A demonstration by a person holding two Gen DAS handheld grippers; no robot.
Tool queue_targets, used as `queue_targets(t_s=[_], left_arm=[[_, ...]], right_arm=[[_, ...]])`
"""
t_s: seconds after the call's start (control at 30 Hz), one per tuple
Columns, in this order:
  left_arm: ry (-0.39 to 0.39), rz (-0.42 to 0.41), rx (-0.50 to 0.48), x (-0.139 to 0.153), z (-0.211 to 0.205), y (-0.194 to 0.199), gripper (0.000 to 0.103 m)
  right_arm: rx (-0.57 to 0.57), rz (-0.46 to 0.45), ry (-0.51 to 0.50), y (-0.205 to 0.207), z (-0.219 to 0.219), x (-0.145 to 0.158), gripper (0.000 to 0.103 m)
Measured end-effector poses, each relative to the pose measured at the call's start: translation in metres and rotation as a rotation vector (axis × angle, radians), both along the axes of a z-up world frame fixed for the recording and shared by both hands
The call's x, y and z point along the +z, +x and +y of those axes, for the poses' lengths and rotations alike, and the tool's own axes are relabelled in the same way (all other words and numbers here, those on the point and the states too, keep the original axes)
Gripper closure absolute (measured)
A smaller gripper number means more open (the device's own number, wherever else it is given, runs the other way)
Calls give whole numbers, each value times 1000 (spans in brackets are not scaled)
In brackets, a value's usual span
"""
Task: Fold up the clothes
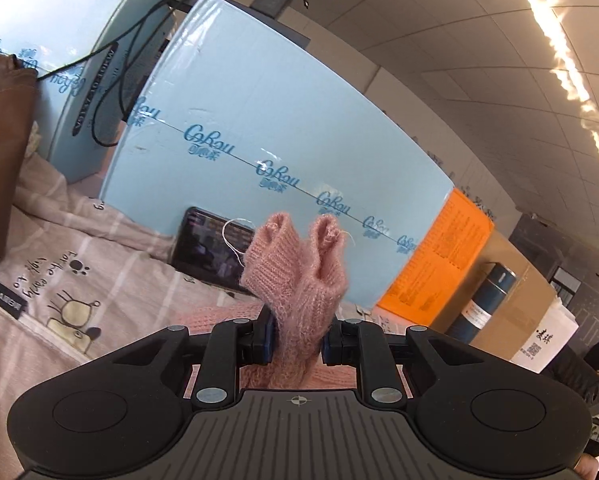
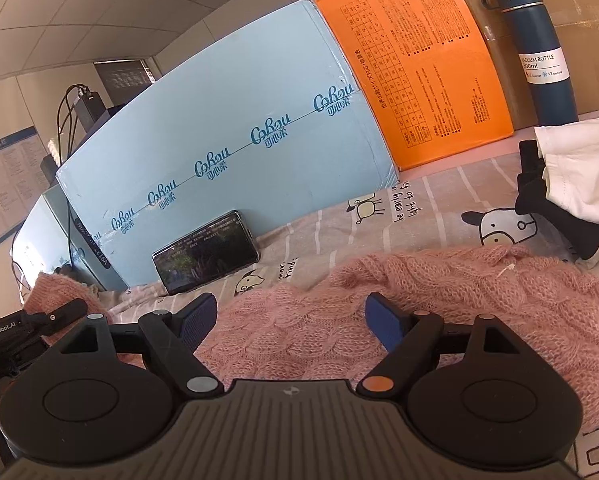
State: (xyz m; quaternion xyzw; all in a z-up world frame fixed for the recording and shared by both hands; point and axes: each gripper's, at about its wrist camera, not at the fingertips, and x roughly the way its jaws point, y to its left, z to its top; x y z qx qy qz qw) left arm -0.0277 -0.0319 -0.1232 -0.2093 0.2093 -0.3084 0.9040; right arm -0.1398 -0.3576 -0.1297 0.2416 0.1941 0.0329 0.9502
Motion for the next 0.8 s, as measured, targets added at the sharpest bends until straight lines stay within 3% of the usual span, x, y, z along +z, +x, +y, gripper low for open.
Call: queue_targets(t_s=[0.13, 0.27, 0.3, 0.43, 0.53, 0.67, 0.8], left_arm=[[18, 59, -54, -11, -28, -3, 83], [8, 137, -47, -19, -43, 0, 82], [3, 141, -48, -20, -45, 0, 78], [-100, 158, -80, -22, -47, -2, 42], [-161, 142, -135, -19, -48, -8, 38], [-233, 224, -174, -28, -48, -2, 33], [-217, 267, -186, -41, -52, 7, 33]], right_arm=[[9, -5, -5, -1, 2, 1, 23], [15, -6, -10, 0, 3, 1, 23], [17, -5, -11, 0, 4, 1, 23], [22, -2, -16, 1, 6, 1, 23], [24, 0, -18, 2, 6, 0, 23], [25, 3, -20, 3, 6, -1, 23], [25, 7, -26, 3, 7, -1, 23]])
